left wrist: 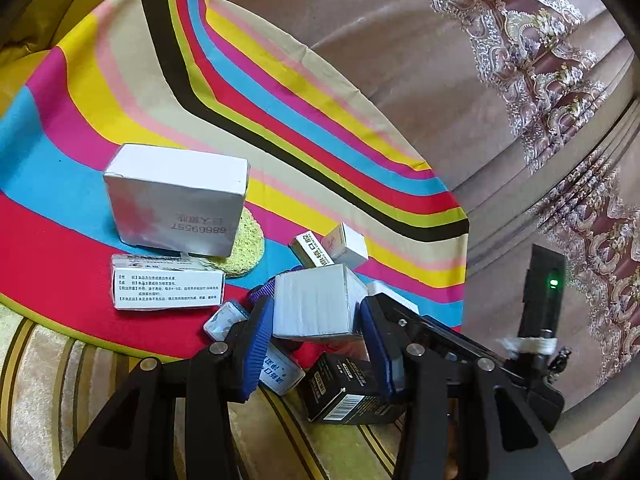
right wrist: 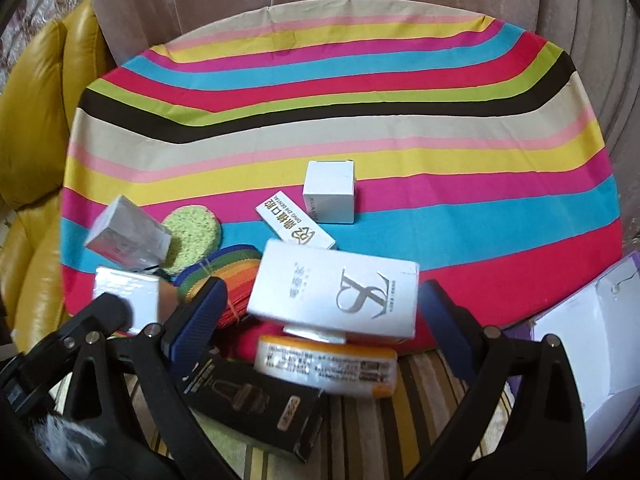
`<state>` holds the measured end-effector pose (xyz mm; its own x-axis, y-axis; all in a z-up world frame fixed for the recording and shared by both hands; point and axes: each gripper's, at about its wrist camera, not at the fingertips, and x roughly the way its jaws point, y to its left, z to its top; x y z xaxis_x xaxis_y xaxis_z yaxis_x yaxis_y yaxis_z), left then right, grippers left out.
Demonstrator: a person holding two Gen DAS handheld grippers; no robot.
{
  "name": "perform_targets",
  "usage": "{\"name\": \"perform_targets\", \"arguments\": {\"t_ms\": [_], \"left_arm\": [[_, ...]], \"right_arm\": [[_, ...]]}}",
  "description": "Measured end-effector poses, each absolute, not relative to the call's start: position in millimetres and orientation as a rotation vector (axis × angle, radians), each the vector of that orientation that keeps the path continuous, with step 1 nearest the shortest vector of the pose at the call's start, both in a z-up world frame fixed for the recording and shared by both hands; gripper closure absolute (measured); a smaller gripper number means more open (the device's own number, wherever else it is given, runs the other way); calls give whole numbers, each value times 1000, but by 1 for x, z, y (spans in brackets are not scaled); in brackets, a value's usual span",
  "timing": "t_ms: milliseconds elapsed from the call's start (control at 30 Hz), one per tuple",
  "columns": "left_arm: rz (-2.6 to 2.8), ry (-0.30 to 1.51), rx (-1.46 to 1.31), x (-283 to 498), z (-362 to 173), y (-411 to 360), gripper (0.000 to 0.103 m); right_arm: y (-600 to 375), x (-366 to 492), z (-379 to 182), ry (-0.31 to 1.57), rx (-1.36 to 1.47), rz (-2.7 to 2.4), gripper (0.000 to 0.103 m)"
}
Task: Organize objects
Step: 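Grasp the small white cube box with the left gripper, then grasp the white box printed with a silver logo with the right gripper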
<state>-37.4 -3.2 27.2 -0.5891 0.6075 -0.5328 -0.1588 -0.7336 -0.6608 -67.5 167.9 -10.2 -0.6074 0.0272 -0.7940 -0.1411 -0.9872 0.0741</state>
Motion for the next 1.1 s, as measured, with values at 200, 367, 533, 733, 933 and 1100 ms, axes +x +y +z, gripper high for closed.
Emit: {"name": "perform_targets", "arguments": {"t_ms": [200, 367, 533, 733, 933, 1100], "left_arm": [[2324, -792, -1081, -38, 26, -4, 57], [2326, -790, -1082, -37, 26, -5, 57], [2341, -775, -1081, -36, 28, -1, 57], [2370, -751, -1076, -35, 32, 0, 57], [2390, -720, -1070, -35, 38, 7, 57], [2383, -672, -1066, -35, 43, 25, 57]], "right_arm": [[176, -74, -18, 202, -1365, 2640, 6], [177, -78, -23, 198, -1395, 2616, 6], [179, -76, -24, 216, -1392, 2623, 16], [185, -70, -19, 271, -1353, 2660, 16], [203, -53, -9, 343, -1268, 2696, 16], [223, -40, -8, 388, -1251, 2672, 16]]}}
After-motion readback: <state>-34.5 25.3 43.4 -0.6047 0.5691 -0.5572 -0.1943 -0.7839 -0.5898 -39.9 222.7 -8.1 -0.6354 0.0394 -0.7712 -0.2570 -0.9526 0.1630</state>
